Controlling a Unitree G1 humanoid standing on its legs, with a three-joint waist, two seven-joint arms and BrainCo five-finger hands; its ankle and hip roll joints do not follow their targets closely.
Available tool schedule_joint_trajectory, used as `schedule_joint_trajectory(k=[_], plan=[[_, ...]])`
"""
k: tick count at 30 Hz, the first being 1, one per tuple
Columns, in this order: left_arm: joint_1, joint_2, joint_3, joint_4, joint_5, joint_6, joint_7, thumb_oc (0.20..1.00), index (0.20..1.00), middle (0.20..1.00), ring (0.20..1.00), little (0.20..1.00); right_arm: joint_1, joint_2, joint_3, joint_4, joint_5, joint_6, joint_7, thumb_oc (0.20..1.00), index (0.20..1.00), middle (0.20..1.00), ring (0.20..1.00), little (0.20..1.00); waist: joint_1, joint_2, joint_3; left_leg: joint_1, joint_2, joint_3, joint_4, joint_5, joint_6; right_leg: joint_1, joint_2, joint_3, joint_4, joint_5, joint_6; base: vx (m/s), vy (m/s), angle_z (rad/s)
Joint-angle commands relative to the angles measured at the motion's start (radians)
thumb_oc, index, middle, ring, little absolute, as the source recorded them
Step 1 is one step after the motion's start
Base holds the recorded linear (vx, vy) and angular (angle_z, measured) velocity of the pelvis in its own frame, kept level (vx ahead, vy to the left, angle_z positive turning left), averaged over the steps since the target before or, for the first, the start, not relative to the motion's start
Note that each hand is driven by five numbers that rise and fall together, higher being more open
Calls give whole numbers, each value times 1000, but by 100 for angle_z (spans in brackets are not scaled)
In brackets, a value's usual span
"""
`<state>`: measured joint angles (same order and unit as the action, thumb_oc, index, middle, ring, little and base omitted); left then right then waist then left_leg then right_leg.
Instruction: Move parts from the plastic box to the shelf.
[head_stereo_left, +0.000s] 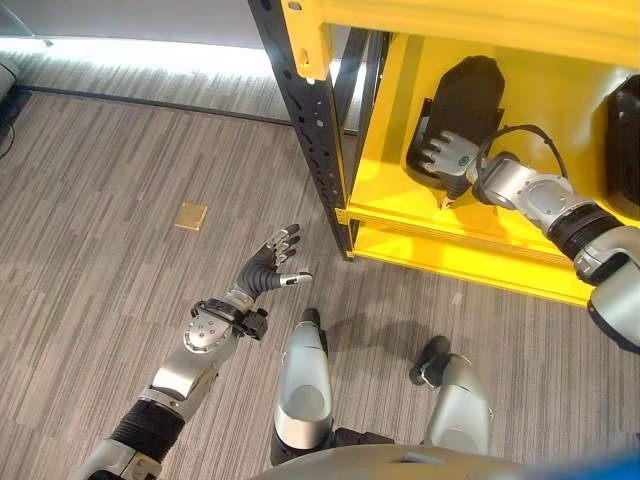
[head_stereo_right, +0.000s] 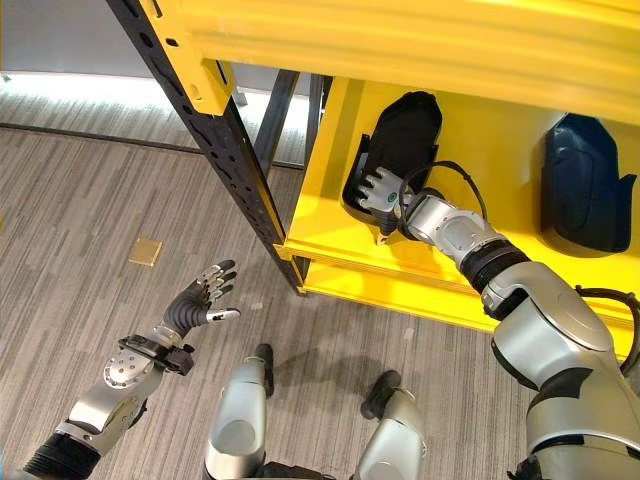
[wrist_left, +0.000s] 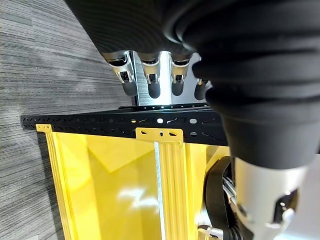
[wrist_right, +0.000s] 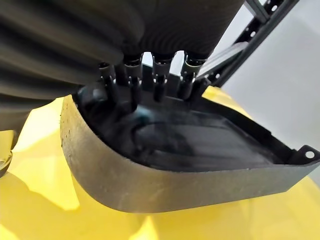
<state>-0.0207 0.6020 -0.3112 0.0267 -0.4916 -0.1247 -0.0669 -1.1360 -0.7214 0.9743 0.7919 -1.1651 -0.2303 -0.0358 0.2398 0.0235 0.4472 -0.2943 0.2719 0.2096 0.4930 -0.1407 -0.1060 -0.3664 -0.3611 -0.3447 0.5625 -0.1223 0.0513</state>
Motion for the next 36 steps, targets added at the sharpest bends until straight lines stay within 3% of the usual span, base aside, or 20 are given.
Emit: schedule_joint_trajectory(k=[1,9,14,23,26,27,30,31,36], plan=[[-2,36,24,-38,-38,-75,-4,1000,1000,1000,1000,1000,107,1,51,52,-101,-61,116,1000,1000,1000,1000,1000,6,4,52,7,63,35,-77,51,-11,16,-101,3,62,-37,132,0,0,0],[6,38,26,-34,-41,-84,-8,1000,1000,1000,1000,1000,148,-2,18,60,-168,-36,161,1000,1000,1000,1000,1000,2,2,53,4,66,37,-75,51,-11,14,-99,5,62,-38,129,0,0,0],[7,36,22,-33,-45,-88,-4,1000,1000,1000,1000,1000,167,-8,-11,82,-276,-18,103,1000,1000,1000,1000,1000,-3,4,53,4,67,39,-74,52,-11,12,-97,9,61,-37,130,0,0,0],[12,37,21,-27,-51,-95,-6,1000,1000,1000,1000,1000,176,-20,-35,87,-331,6,55,1000,1000,1000,1000,1000,-8,8,52,1,64,41,-73,52,-11,8,-95,11,65,-39,130,0,0,0],[10,35,19,-28,-51,-89,-7,1000,1000,1000,1000,1000,180,-19,-42,83,-347,49,-23,1000,1000,1000,1000,1000,-10,9,51,3,63,40,-72,51,-10,8,-94,13,65,-39,129,0,0,0],[13,32,16,-20,-52,-98,-11,1000,1000,1000,1000,1000,178,-27,-41,77,-274,88,-171,1000,1000,1000,1000,1000,-11,10,49,2,62,41,-72,51,-10,7,-93,14,65,-39,129,-56,2,-1],[12,33,10,-15,-53,-108,-6,1000,1000,1000,1000,1000,154,-39,-24,56,-162,114,-330,1000,1000,1000,1000,1000,-13,12,49,-8,65,48,-75,67,2,1,-89,8,54,-21,118,-20,-2,0],[12,36,5,-12,-53,-114,2,1000,1000,1000,1000,1000,135,-55,-15,23,-59,126,-401,1000,1000,1000,1000,1000,-20,10,48,-13,68,49,-67,64,1,-3,-87,11,55,-20,120,-66,-11,-4],[6,41,-3,2,-64,-131,12,1000,1000,1000,1000,1000,129,-72,-24,-30,92,146,-459,1000,1000,1000,1000,1000,-34,10,52,-22,72,49,-55,58,1,-12,-82,21,59,-23,122,-2,-2,-1]])
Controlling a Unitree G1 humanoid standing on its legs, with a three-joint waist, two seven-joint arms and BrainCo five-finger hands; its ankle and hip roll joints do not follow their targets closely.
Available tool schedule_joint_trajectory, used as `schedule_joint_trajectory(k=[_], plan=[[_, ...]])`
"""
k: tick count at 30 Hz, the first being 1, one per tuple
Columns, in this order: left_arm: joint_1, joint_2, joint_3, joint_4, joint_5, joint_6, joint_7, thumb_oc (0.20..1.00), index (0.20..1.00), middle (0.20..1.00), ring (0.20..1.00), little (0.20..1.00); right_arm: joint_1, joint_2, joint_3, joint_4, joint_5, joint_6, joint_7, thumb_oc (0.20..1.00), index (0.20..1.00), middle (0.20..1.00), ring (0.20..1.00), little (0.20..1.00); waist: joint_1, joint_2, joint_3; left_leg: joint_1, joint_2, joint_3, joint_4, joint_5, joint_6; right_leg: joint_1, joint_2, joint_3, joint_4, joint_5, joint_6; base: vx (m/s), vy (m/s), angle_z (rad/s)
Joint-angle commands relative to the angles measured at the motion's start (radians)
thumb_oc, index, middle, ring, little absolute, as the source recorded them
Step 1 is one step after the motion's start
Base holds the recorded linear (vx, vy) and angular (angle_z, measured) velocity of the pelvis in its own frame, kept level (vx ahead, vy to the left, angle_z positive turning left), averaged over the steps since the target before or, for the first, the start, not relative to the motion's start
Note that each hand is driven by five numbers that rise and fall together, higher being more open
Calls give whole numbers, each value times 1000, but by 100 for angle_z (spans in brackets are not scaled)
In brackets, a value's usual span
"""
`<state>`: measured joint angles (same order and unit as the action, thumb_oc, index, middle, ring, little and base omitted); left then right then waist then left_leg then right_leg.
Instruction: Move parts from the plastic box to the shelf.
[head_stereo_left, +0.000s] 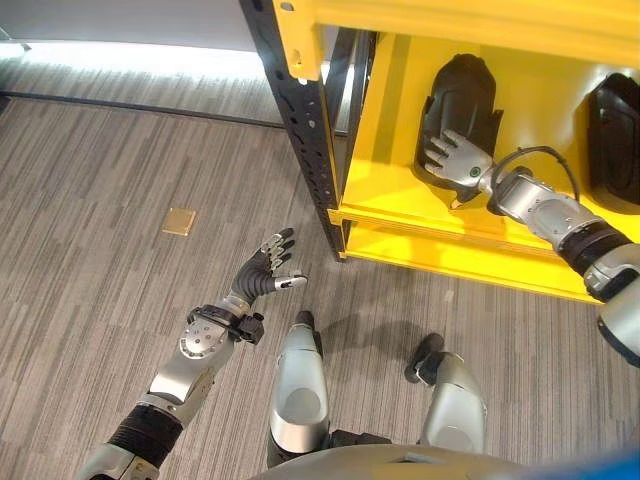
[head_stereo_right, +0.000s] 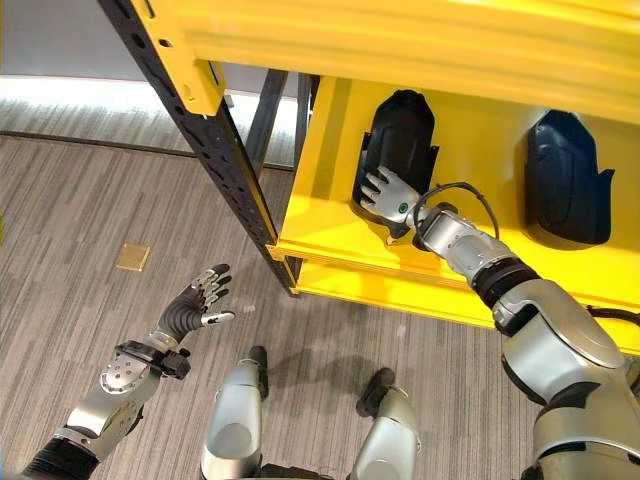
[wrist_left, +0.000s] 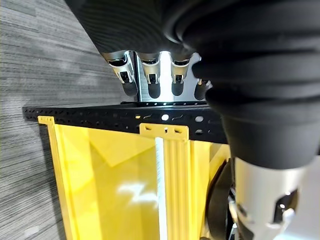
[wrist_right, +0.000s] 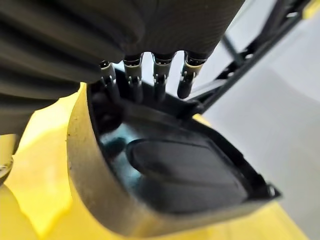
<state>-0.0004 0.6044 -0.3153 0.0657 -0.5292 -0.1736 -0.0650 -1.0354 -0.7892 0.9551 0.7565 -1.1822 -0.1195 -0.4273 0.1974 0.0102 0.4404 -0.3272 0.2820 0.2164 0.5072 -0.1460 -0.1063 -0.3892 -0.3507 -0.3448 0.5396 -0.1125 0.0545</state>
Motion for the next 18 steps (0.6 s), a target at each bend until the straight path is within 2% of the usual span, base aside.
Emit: schedule_joint_trajectory(k=[1,3,6,8,11,15,16,18], plan=[[-14,39,-2,-36,-31,-86,12,1000,1000,1000,1000,1000,28,-5,-11,6,145,17,-97,1000,1000,1000,1000,1000,6,25,58,11,61,43,-69,62,3,11,-91,23,81,-34,118,0,0,0],[-18,43,-3,-41,-40,-85,20,1000,1000,1000,1000,1000,33,-2,-31,-11,178,13,-135,1000,1000,1000,1000,1000,2,28,59,7,61,43,-64,59,4,8,-90,25,82,-36,117,0,0,0],[-26,44,-11,-46,-48,-84,34,1000,1000,1000,1000,1000,35,11,-69,-35,221,46,-170,1000,1000,1000,1000,1000,-5,32,62,4,60,43,-58,54,6,3,-89,31,88,-38,116,-5,11,-1],[-29,39,-16,-51,-48,-82,46,1000,1000,1000,1000,1000,43,19,-100,-56,312,65,-151,1000,1000,1000,1000,1000,-10,36,63,5,58,44,-58,53,7,2,-87,32,87,-39,115,-6,16,0],[-35,23,-25,-68,-46,-73,81,1000,1000,1000,1000,1000,76,38,-194,-130,483,88,-187,1000,1000,1000,1000,1000,-31,41,69,7,58,49,-61,53,7,1,-79,43,84,-41,112,-13,69,-6],[-41,-8,-22,-105,-42,-48,156,1000,1000,1000,1000,1000,188,66,-392,-378,691,31,-298,1000,1000,1000,1000,1000,-77,43,77,21,55,61,-67,51,7,3,-63,60,81,-45,105,10,99,-4],[-39,-18,-21,-113,-44,-48,174,1000,1000,1000,1000,1000,226,78,-445,-460,735,24,-325,1000,1000,1000,1000,1000,-90,41,78,26,55,67,-71,51,7,5,-58,63,79,-47,104,29,86,-7],[-32,-39,-11,-146,-59,-47,213,1000,1000,1000,1000,1000,356,107,-589,-677,794,-29,-367,1000,1000,1000,1000,1000,-128,36,80,46,55,84,-83,46,8,14,-46,72,70,-50,103,42,109,-12]])
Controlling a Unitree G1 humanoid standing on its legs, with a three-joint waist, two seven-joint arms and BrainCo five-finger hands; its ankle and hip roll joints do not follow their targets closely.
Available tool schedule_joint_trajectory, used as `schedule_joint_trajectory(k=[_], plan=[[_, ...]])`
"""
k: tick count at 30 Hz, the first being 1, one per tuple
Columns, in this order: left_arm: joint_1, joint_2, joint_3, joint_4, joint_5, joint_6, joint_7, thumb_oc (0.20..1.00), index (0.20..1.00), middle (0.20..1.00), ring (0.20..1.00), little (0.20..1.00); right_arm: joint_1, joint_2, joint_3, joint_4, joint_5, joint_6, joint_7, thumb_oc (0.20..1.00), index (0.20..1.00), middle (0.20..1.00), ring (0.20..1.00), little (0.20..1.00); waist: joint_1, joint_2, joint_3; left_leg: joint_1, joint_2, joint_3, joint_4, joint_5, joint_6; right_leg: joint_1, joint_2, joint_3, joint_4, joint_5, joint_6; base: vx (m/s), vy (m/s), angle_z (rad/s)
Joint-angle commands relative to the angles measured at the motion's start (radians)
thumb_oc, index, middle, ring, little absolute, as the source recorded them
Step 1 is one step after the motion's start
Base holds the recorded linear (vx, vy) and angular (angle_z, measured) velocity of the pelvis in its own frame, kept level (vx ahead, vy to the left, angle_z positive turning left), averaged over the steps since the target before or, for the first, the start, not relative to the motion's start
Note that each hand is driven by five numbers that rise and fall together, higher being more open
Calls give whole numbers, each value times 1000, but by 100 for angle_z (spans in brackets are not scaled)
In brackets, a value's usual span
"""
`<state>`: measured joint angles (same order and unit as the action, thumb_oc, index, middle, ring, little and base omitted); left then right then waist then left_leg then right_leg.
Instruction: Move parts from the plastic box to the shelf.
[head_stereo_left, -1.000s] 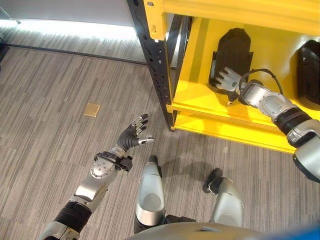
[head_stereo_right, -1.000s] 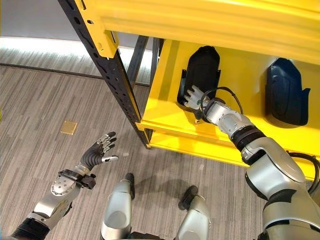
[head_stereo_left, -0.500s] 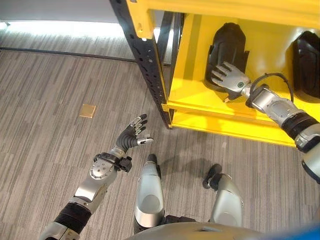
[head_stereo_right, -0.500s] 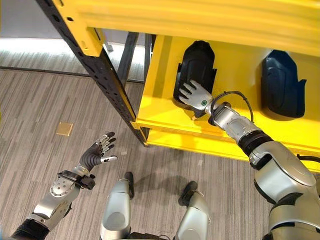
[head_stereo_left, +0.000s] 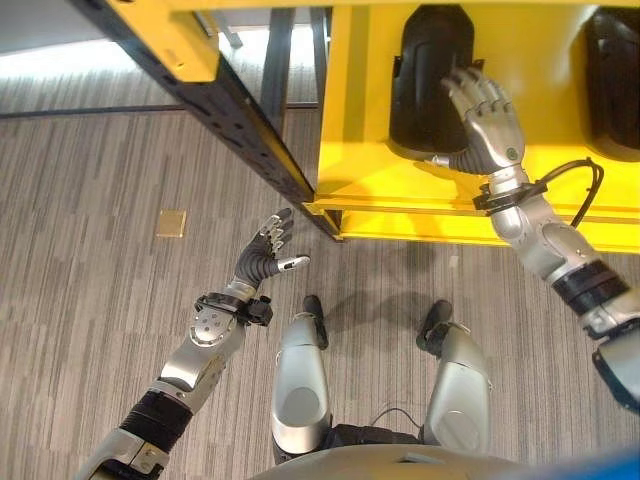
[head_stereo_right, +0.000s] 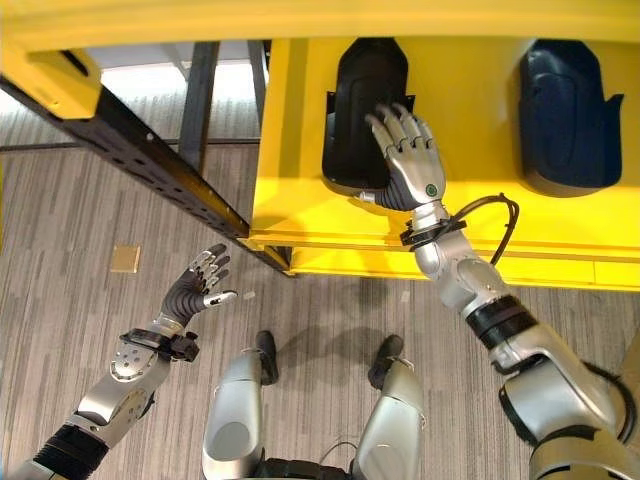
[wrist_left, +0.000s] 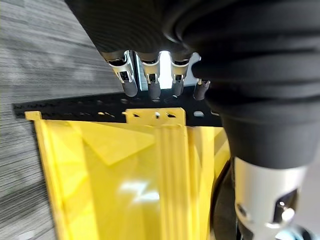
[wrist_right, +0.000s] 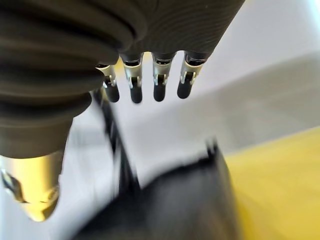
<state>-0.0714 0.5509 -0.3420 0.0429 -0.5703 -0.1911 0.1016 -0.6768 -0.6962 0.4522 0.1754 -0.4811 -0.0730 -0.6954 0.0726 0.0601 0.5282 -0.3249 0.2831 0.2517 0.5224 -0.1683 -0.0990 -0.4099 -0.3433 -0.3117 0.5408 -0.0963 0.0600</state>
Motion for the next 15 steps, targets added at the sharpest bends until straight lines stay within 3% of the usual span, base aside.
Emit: schedule_joint_trajectory(k=[1,3,6,10,15], plan=[[38,10,16,-128,-27,-30,53,1000,1000,1000,1000,1000,20,19,-104,-121,109,-93,-114,1000,1000,1000,1000,1000,-6,-15,-9,47,54,52,-100,68,1,36,-51,42,67,-66,97,49,142,-17],[49,-32,38,-168,-89,-3,119,1000,1000,1000,1000,1000,201,63,-239,-399,145,-94,-95,1000,1000,1000,1000,1000,-63,-17,-13,84,58,86,-125,65,-1,57,-27,58,34,-62,91,47,156,-36],[91,-58,64,-178,-121,-19,133,1000,1000,1000,1000,1000,353,58,-311,-496,166,-107,-64,1000,1000,1000,1000,1000,-100,-23,-24,128,65,122,-146,61,1,87,-9,69,4,-64,89,33,96,-27],[124,-73,85,-177,-147,-26,134,1000,1000,1000,1000,1000,455,52,-354,-526,175,-147,-42,1000,1000,1000,1000,1000,-119,-29,-39,150,70,139,-163,64,2,104,1,71,-19,-61,88,15,33,-12],[205,-79,157,-174,-181,-30,113,1000,1000,1000,1000,1000,616,37,-403,-502,328,-157,104,1000,1000,1000,1000,1000,-139,-47,-75,201,70,167,-215,80,3,152,29,67,-85,-51,81,2,11,-10]])
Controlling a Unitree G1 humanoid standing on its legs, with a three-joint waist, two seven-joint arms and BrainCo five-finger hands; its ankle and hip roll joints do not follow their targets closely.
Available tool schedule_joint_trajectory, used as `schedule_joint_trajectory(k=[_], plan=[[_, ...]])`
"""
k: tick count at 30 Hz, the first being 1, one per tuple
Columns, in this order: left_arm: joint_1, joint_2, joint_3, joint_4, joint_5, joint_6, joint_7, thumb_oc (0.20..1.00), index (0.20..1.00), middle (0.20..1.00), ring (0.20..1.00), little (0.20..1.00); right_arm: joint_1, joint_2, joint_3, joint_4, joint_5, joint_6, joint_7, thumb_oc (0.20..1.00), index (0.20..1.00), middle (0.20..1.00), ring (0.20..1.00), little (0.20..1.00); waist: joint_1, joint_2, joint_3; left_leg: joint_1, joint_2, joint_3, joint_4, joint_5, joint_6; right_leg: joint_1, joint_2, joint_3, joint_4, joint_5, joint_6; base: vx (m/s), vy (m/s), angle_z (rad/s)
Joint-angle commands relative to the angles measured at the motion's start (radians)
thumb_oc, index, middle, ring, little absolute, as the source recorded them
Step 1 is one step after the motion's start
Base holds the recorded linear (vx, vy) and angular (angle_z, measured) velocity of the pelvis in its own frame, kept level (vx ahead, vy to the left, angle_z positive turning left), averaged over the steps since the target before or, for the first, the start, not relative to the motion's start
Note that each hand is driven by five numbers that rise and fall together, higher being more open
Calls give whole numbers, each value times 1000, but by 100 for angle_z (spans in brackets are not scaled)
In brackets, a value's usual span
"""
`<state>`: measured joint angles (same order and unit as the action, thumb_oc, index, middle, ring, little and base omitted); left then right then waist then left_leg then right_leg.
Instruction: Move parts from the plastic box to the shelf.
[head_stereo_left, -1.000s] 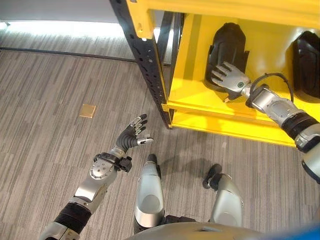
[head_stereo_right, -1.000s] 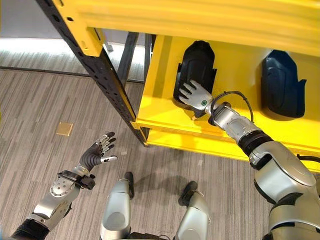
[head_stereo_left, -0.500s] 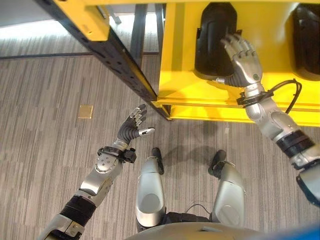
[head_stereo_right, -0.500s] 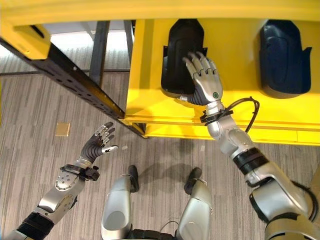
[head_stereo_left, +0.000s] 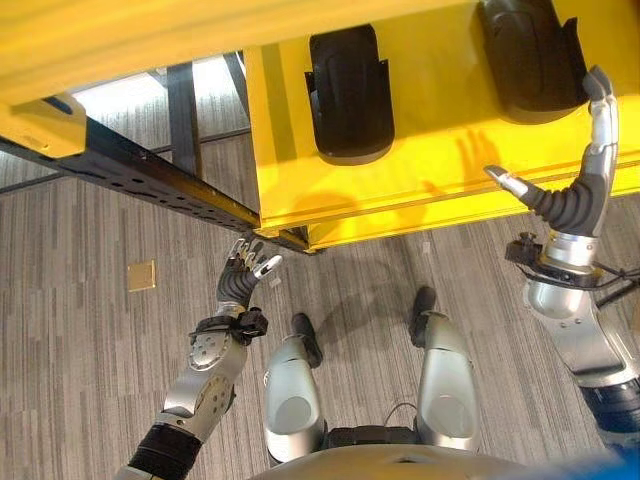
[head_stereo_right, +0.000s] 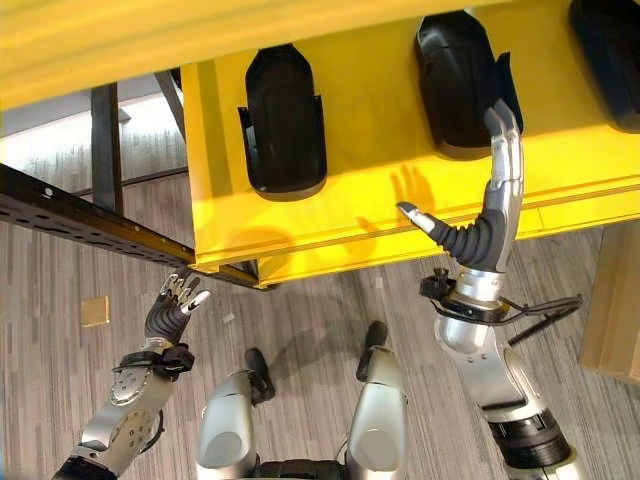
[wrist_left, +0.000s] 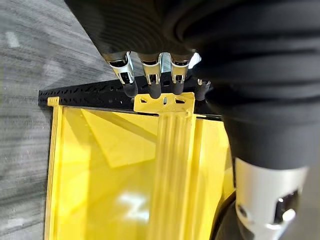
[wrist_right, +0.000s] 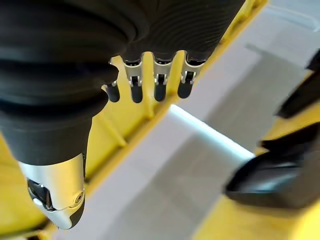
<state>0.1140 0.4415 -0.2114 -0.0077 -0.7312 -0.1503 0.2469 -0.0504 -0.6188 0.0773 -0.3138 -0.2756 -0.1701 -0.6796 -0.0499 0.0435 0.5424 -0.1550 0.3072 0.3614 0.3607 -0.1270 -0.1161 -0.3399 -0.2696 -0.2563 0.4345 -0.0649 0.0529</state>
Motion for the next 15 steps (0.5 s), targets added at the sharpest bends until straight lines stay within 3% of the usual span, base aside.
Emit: schedule_joint_trajectory(k=[1,4,6,10,15], plan=[[39,28,41,-120,-31,-77,-43,1000,1000,1000,1000,1000,27,-40,-34,-3,193,-64,142,1000,1000,1000,1000,1000,-19,-34,-97,41,45,61,-63,42,20,92,-39,10,6,-80,87,55,7,-11],[125,7,108,-89,-52,-79,-100,1000,1000,1000,1000,1000,181,-6,-28,80,610,-27,392,1000,1000,1000,1000,1000,-25,-57,-142,96,34,66,-112,47,8,154,-20,5,-61,-80,90,55,-10,-8],[168,-4,137,-70,-36,-72,-132,1000,1000,1000,1000,1000,236,32,-31,152,758,-1,508,1000,1000,1000,1000,1000,-21,-67,-171,119,36,70,-144,71,4,187,-13,-12,-105,-65,84,34,-38,-8],[223,-31,163,-5,-15,-47,-157,1000,1000,1000,1000,1000,268,86,-26,302,821,21,626,1000,1000,1000,1000,1000,-1,-81,-236,157,47,66,-200,121,-10,250,-10,-48,-182,-27,76,78,-42,5],[262,-64,185,130,57,-64,-190,1000,1000,1000,1000,1000,244,136,5,475,800,41,652,1000,1000,1000,1000,1000,35,-88,-298,208,76,58,-285,193,-39,329,-44,-97,-275,37,96,69,-18,17]])
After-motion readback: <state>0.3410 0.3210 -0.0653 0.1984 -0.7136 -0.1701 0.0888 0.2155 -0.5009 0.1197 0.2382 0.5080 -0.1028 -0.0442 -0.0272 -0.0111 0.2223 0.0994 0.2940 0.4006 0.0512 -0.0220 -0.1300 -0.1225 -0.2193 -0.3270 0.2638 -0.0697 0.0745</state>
